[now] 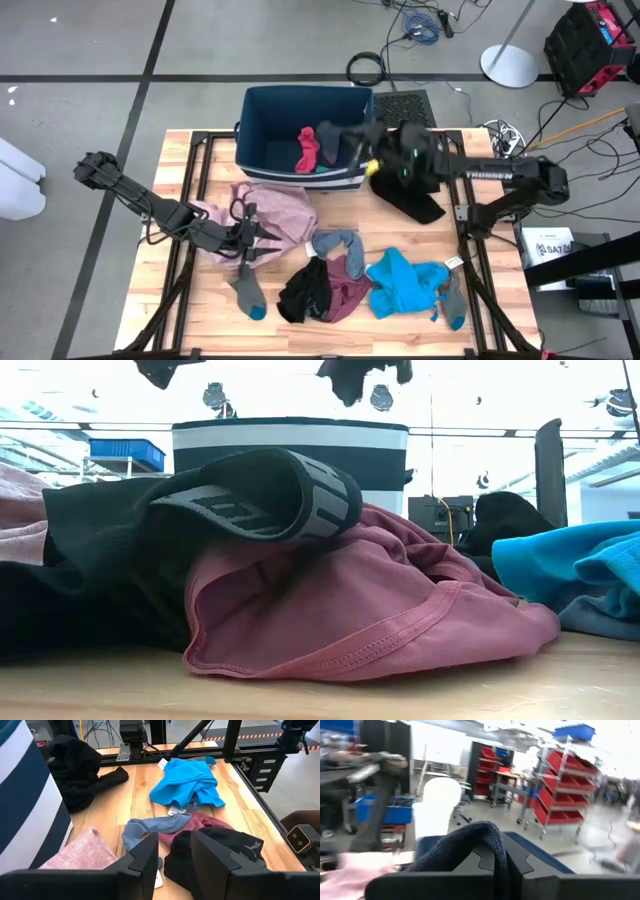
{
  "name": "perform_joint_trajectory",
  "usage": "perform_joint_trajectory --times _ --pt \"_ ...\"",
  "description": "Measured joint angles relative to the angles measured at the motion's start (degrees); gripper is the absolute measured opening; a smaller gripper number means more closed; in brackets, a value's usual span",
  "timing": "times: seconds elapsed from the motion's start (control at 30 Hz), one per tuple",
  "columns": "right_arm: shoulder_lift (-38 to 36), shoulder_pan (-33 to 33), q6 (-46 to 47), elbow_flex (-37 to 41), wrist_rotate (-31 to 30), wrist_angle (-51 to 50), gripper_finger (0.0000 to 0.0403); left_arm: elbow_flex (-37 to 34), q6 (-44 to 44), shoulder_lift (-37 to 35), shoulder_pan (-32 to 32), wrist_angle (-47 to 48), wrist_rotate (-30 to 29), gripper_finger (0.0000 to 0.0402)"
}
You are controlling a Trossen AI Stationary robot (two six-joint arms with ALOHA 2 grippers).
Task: Sort clothes
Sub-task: Put the dark blue sock into the blue laundry organizer
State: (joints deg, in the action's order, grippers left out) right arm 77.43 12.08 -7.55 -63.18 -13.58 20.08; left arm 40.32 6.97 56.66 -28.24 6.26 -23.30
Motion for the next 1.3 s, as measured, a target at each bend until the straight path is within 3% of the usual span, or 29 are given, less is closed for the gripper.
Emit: perform_joint_trajectory --times 0.13,0.23,0.43,0.97,1.2,1.3 --pt "2.46 10.07 8.61 -0.04 9.76 -1.08 0.0000 0.00 -0.31 0.00 0.04 -0.48 -1.01 0.0125" --pt "5.13 15.01 12.18 -0.71 12.90 -4.59 0.0000 0.00 -0.32 0.00 0.04 -1.13 -1.12 0.0125" --pt "12.46 19.14 13.93 -8.06 19.69 -17.97 0.0000 -0.03 -0.24 0.11 0.04 -1.25 -1.15 0.0125" --pt "27.15 17.08 3.52 -33.52 19.62 -46.29 0.0000 -0.04 -0.33 0.13 0.10 -1.18 -1.21 0.0125" --pt "28.63 16.93 3.18 -35.79 19.62 -48.88 0.0003 -0.04 0.01 0.29 0.10 -0.81 -1.18 0.0125" --pt "28.23 16.69 1.63 -35.79 19.53 -50.00 0.0028 -0.04 0.06 0.35 0.10 -0.64 -1.17 0.0125"
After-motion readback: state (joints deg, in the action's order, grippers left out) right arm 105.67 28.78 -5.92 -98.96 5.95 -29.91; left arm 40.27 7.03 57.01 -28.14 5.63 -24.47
